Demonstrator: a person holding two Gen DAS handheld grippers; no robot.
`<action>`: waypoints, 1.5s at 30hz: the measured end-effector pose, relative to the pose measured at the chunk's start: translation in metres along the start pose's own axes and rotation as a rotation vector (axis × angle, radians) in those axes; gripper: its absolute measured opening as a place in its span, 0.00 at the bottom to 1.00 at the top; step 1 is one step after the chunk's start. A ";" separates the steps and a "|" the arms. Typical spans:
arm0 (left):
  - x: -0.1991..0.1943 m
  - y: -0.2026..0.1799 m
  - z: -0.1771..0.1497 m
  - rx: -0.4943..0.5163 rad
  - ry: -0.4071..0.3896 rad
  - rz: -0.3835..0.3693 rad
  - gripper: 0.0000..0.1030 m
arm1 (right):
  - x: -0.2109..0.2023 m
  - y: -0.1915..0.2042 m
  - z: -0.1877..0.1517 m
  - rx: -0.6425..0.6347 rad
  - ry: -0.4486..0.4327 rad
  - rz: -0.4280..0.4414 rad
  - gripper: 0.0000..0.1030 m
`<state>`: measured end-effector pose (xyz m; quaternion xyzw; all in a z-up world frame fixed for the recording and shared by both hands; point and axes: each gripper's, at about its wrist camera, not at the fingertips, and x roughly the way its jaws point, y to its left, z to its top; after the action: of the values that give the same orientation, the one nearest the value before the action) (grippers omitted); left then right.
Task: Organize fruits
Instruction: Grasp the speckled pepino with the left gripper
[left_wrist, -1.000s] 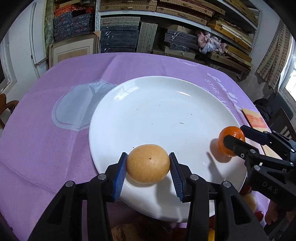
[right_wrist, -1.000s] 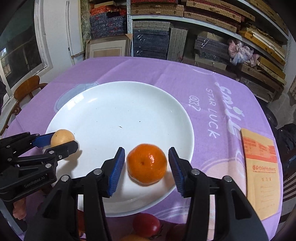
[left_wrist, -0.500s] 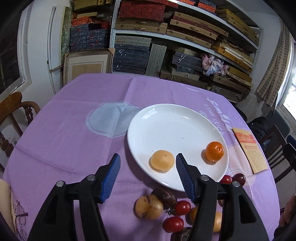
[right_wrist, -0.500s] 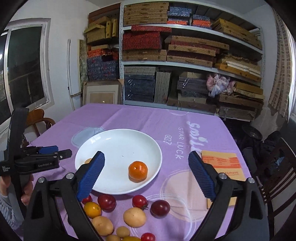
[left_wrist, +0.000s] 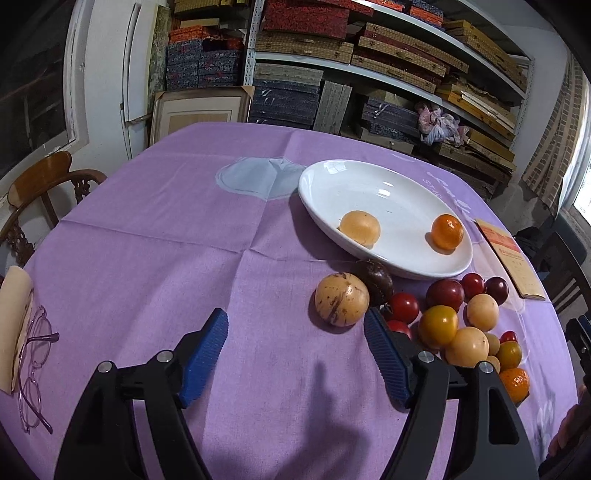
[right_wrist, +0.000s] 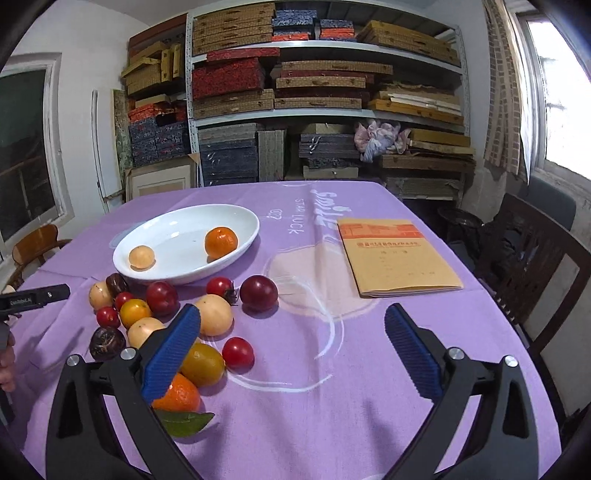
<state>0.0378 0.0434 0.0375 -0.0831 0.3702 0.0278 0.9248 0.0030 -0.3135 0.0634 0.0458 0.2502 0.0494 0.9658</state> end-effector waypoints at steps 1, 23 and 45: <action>0.002 -0.001 0.001 0.005 0.000 -0.003 0.75 | -0.002 -0.003 0.000 0.013 -0.011 0.002 0.96; 0.050 -0.016 0.005 0.089 0.066 0.011 0.75 | 0.009 0.005 0.005 0.015 0.025 0.002 0.96; 0.066 0.004 0.007 0.028 0.109 0.021 0.77 | 0.014 0.000 0.003 0.043 0.041 0.026 0.96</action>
<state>0.0904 0.0477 -0.0037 -0.0676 0.4213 0.0279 0.9040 0.0164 -0.3125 0.0596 0.0689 0.2705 0.0575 0.9585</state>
